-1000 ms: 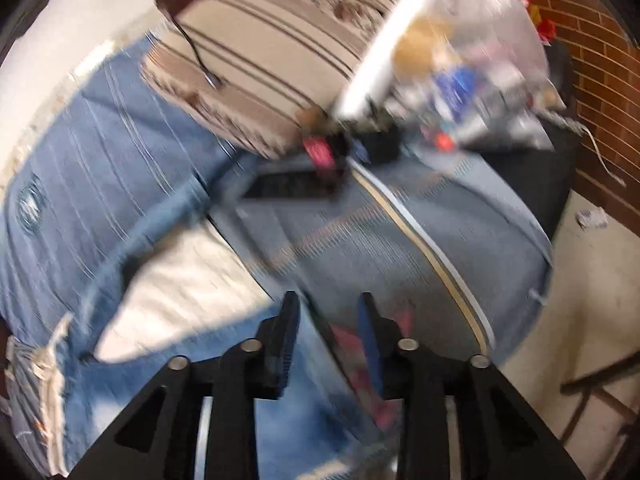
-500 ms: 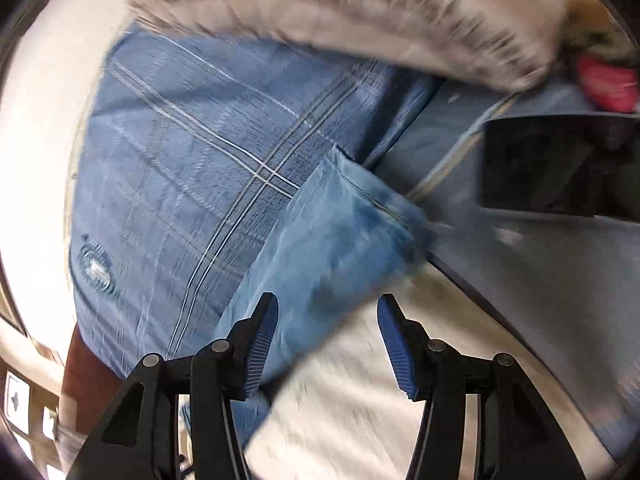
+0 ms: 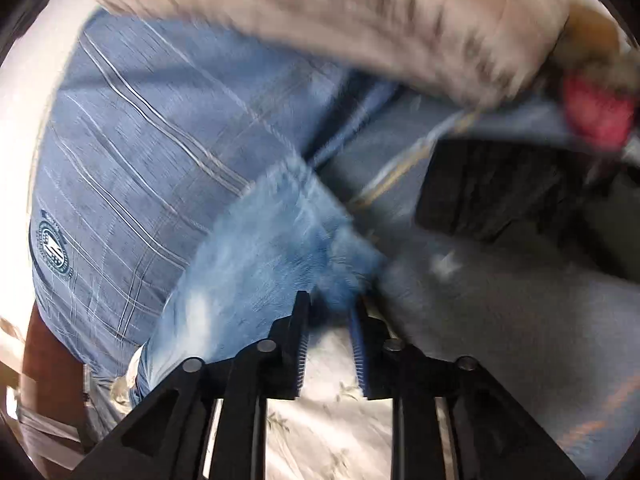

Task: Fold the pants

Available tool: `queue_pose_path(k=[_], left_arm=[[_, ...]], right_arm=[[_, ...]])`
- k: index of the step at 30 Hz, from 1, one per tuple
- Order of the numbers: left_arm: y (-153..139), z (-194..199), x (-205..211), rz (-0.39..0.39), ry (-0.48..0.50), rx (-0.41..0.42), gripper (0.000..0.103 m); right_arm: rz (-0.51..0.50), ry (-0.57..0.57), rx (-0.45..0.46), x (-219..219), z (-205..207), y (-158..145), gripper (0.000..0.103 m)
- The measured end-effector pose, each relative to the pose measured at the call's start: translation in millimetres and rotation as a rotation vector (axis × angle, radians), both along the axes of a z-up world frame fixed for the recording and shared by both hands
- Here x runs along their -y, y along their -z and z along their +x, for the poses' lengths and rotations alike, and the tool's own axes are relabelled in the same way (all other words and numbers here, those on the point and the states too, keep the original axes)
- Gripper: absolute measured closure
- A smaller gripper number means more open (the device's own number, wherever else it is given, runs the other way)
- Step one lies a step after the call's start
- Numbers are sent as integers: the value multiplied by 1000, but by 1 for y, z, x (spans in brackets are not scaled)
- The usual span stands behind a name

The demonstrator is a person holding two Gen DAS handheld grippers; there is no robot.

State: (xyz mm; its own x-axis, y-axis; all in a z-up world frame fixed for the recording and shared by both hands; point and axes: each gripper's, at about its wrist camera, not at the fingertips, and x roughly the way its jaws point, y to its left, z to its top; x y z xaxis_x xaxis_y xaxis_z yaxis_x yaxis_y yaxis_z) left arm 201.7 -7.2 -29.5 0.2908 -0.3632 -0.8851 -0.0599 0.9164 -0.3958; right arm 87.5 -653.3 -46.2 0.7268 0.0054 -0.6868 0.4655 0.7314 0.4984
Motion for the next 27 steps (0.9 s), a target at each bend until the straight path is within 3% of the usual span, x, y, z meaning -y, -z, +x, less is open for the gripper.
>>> queue_pose_path(k=[2,3,4,6,11,14,18,22,24,27], left_arm=[[-22,4,-12,-4,-24,50,82],[-30,10,-16,-1,-40,66,71],[-34,17,-18,2,-52,74,47],[-32,36,-15,9,-73,73,26],[-5,74,1,15,-75,-40,26],[0,86,-9,-28,-106,-40,26],[8,99,-28,-73,-168,-60,26],[26,105,-18,-110,-160,-106,26],[29,102,-14,-137,-152,-95,26],[28,103,-9,-139,-139,-91,26]], right_arm=[[-118,0,39,2,-2,-27,59],[-154,-6,40,3,4,-37,43],[-166,-17,32,6,13,-41,34],[-163,-66,4,7,42,-44,34],[-186,-126,-66,2,107,-28,34],[-246,-100,-107,7,134,-16,34],[-329,-38,-57,7,141,-9,17],[-326,-53,-14,3,130,-10,17],[-326,-80,-39,-4,127,-7,17],[-411,-111,-108,-15,134,0,17]])
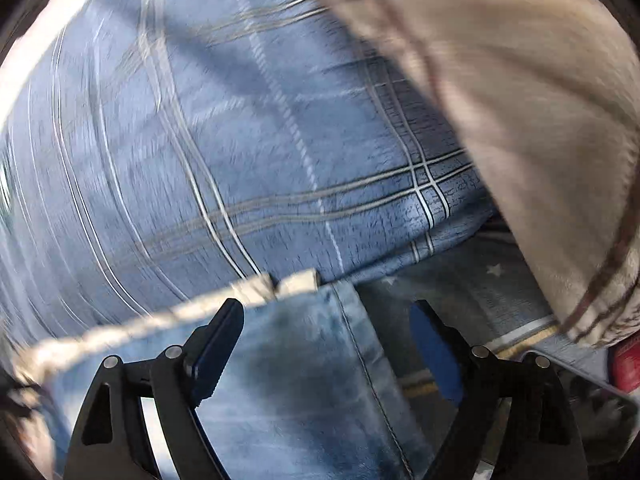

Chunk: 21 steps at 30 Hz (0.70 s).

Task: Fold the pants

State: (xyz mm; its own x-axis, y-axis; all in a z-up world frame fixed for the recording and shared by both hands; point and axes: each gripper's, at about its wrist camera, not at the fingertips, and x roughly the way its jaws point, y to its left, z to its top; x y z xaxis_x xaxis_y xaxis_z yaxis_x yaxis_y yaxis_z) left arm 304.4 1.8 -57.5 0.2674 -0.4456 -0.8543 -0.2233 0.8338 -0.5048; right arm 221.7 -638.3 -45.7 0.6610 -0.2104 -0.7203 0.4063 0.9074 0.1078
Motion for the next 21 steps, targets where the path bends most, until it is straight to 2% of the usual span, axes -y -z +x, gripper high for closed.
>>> queue_pose_path(k=[3,4,5,6,7,8,10,11,13,17,19,21], left_arm=[[6,3,14,-12,9,-16,26],[8,5,18,-11,16,-17,26],[11,8,24,-3,22,-18,26],[13,9,29,4,26,-17,40],[12,10,35,19,34,-16,82],[9,11,40,42,48,-19,89],[-8,8,46,84,45,25,88],[-24,0,49,115,49,78,88],[-48,-13,53,145,67,152,88],[-97,-62,55,212,106,295,88],[-115,-97,53,212,130,359,88],[-126,-127,40,216,164,400,88]], right_arm=[[74,43,-118,15,22,20,17],[128,35,-138,19,28,27,27],[167,5,-127,22,30,28,44],[170,-28,-120,18,31,26,94],[103,-42,-120,7,31,17,99],[42,-55,-105,-2,28,8,99],[-55,-100,-45,-21,14,-23,100],[-80,-105,-18,-26,6,-36,100],[-80,-115,57,-30,-22,-69,100],[-82,-111,169,-35,-85,-113,100],[-59,-102,216,-38,-124,-122,100],[-36,-79,249,-50,-167,-118,100]])
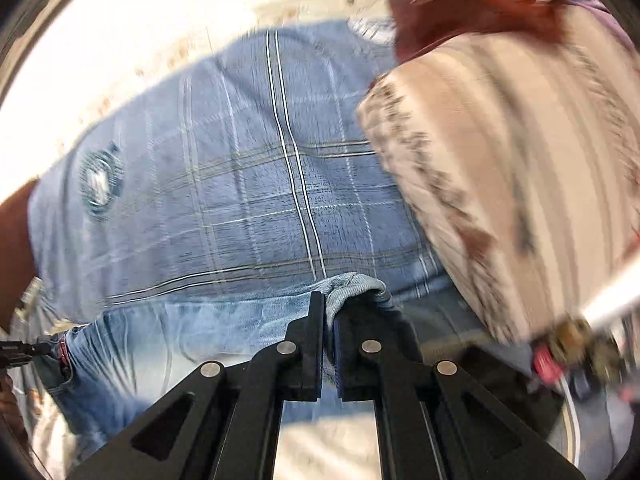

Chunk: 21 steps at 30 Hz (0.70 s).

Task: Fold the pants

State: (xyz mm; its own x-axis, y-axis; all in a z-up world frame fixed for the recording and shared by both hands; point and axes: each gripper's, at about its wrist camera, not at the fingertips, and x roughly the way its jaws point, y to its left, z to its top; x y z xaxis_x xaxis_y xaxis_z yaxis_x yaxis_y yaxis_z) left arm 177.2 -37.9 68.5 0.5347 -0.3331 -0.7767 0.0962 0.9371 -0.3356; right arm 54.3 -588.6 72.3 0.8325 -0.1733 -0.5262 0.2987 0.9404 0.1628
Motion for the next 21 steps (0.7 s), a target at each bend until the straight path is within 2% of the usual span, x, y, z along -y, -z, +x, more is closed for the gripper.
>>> queue_pose_path(k=[2,5,6,8,9,11,12,14,15,16,17,18,19,21], left_arm=[[2,-28,-5,5,32,12,87],[24,-73,-21,-16,76,-25,87],[34,-84,-25,-16,87,-44,86],[53,-98,-27,-4,98,-92,84],[66,-104,-29,2,106,-138,83],[77,-115,-35,-17,129,-204,81],[78,-122,-42,-42,135,-221,76],[69,-140,-59,-102,116,-203,73],[63,-149,-69,-142,91,-177,66],[59,-155,-78,-184,67,-161,52],[54,-161,-88,-245,39,-144,43],[52,-161,-93,-292,17,-131,27],[51,-161,-94,-308,3,-127,19],[54,-151,-89,-316,-17,-139,19]], right_arm=[[53,33,17,0,-45,14,100],[130,109,1,-2,-107,57,100],[144,135,-18,-12,-104,65,100],[209,186,-99,-6,-131,102,99],[241,210,-146,-6,-140,119,95],[272,233,-162,-7,-164,126,91],[277,237,-150,-11,-172,123,90],[282,233,-128,-20,-186,113,80],[294,214,-110,-27,-189,107,67],[305,184,-97,-37,-190,104,51],[316,153,-91,-46,-186,100,43],[341,115,-84,-54,-178,100,36],[388,59,-78,-67,-167,104,36],[521,-65,-95,-91,-140,114,36]])
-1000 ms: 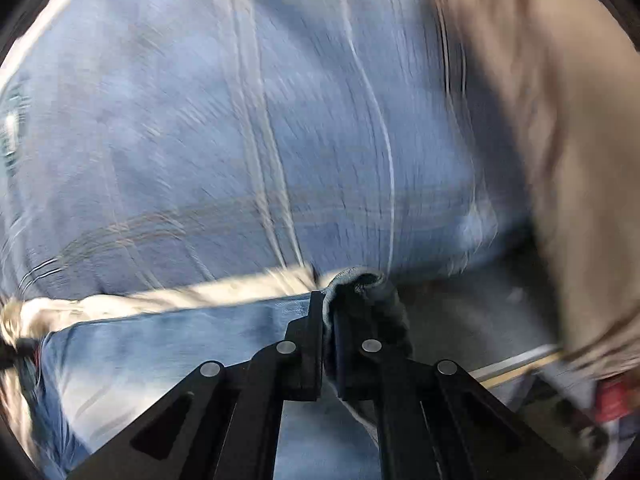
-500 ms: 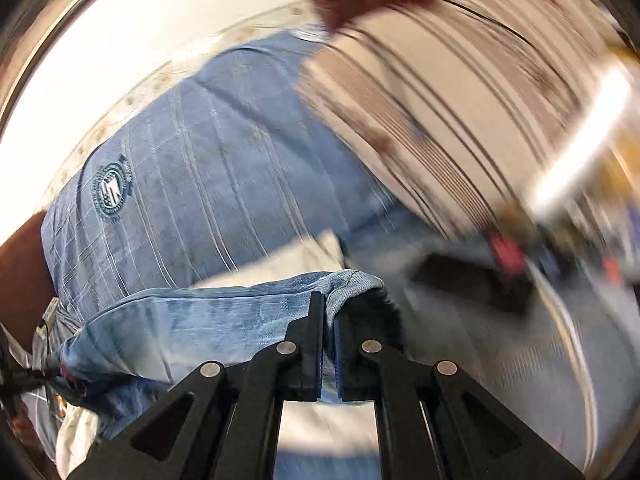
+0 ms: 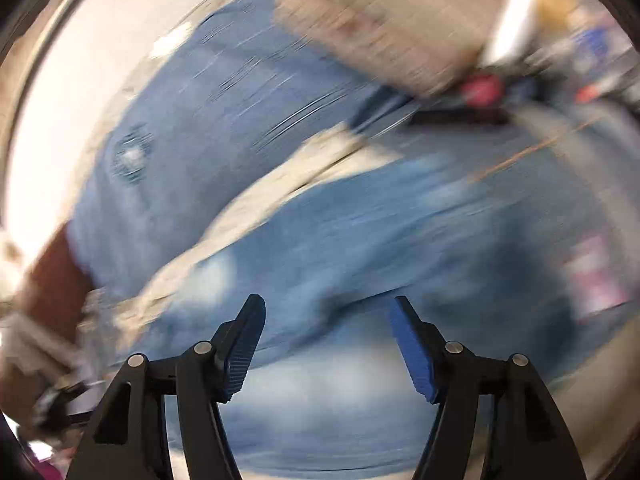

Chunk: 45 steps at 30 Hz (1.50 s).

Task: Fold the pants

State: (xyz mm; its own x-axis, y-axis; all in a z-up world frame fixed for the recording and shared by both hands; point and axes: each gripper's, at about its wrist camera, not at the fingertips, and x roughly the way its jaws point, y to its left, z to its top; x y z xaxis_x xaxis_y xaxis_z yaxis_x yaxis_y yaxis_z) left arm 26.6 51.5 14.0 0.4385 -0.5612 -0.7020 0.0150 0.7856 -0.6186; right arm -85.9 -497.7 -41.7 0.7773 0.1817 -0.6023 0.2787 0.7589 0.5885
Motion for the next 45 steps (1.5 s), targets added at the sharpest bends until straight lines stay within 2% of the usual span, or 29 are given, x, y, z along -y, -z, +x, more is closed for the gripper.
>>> queue_pose_path(k=[2,5,9,11,12,13,14,15,18,20,22,24,26,28,30,32,33,34,36,37,39,41,44,45], left_arm=[[10,12,7,-4,4,-48,19],[32,26,16,-31,1,-135,19],[51,44,25,-29,-24,-186,19],[57,53,29,-23,-41,-205,21],[61,61,33,-24,-41,-219,42],[63,67,35,-15,-36,-239,66],[63,72,38,-3,-29,-258,67],[58,71,35,-7,-37,-248,70],[28,51,28,-22,-18,-165,72],[8,23,23,-31,32,-104,72],[-1,-5,21,4,70,-52,72],[14,-25,23,74,81,-53,72],[45,-32,26,137,81,-121,72],[72,-29,27,135,69,-202,72],[71,-28,24,113,57,-203,72],[56,-30,22,109,68,-170,71],[47,-33,19,99,67,-141,64],[44,-33,17,87,69,-130,53],[38,-36,9,31,61,-110,39],[41,-34,7,16,54,-111,35],[48,-31,6,-17,44,-141,35],[57,-28,9,-21,47,-182,35],[65,-25,19,31,34,-202,36],[63,-20,23,52,28,-198,44]], right_arm=[[127,-97,-10,-26,29,20,36],[195,-172,-113,-61,64,46,36],[302,-177,-163,-76,87,69,36],[318,-146,-145,-77,94,75,37],[316,-126,-131,-76,98,77,48],[313,-119,-124,-77,100,79,78],[315,-130,-116,-77,102,79,94],[309,-137,-102,-77,100,75,99],[268,-182,-18,-79,77,43,99],[227,-224,20,-82,58,22,99],[200,-273,12,-89,35,19,99],[172,-283,-38,-96,22,33,98],[140,-272,-143,-101,14,65,97],[187,-247,-235,-98,13,98,93],[240,-219,-214,-89,8,100,90],[199,-172,-151,-73,-3,79,81],[180,-132,-101,-59,-12,67,73],[163,-64,-58,-39,-24,55,64],[127,80,-14,-2,-46,44,56],[102,177,-7,23,-58,39,56],[100,280,-14,58,-66,38,56],[139,334,-25,81,-64,43,56],[191,346,4,102,-46,49,56],[181,339,-7,107,-34,49,59]])
